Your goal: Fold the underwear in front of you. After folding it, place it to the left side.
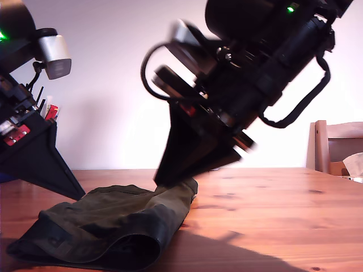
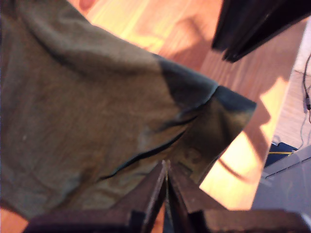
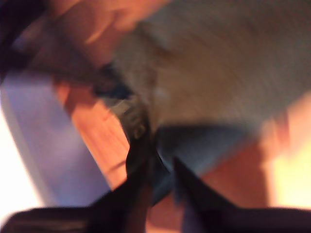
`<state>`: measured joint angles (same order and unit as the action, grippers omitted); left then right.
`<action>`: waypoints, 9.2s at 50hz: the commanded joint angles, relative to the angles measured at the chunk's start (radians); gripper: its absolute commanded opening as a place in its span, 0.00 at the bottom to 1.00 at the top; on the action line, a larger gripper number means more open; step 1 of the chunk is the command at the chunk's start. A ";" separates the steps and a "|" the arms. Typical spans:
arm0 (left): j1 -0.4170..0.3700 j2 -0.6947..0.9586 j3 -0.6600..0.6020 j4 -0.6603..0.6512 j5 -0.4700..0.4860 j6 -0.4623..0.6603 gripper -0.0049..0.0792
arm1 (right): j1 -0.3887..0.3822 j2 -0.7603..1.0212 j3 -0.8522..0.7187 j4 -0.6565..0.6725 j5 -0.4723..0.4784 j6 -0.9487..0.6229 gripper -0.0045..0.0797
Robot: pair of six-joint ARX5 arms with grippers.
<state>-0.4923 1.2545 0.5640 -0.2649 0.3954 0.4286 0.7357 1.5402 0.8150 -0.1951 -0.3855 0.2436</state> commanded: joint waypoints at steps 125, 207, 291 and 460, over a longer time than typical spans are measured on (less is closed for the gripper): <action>0.008 0.151 -0.018 0.228 -0.063 -0.027 0.03 | 0.008 0.205 -0.015 0.089 -0.348 0.523 0.04; -0.230 0.316 -0.013 0.116 -0.087 -0.464 0.03 | -0.342 0.117 0.260 -0.691 -0.196 -0.119 0.04; -0.255 0.277 0.207 0.066 -0.094 -0.423 0.03 | -0.365 0.196 0.463 -0.811 0.003 -0.218 0.04; -0.081 0.076 0.080 0.111 -0.008 -1.298 0.25 | -0.182 0.321 0.448 -0.605 -0.192 -0.217 0.04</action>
<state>-0.5526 1.3365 0.6815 -0.1864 0.3862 -0.8085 0.5457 1.8557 1.2755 -0.8066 -0.5701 0.0380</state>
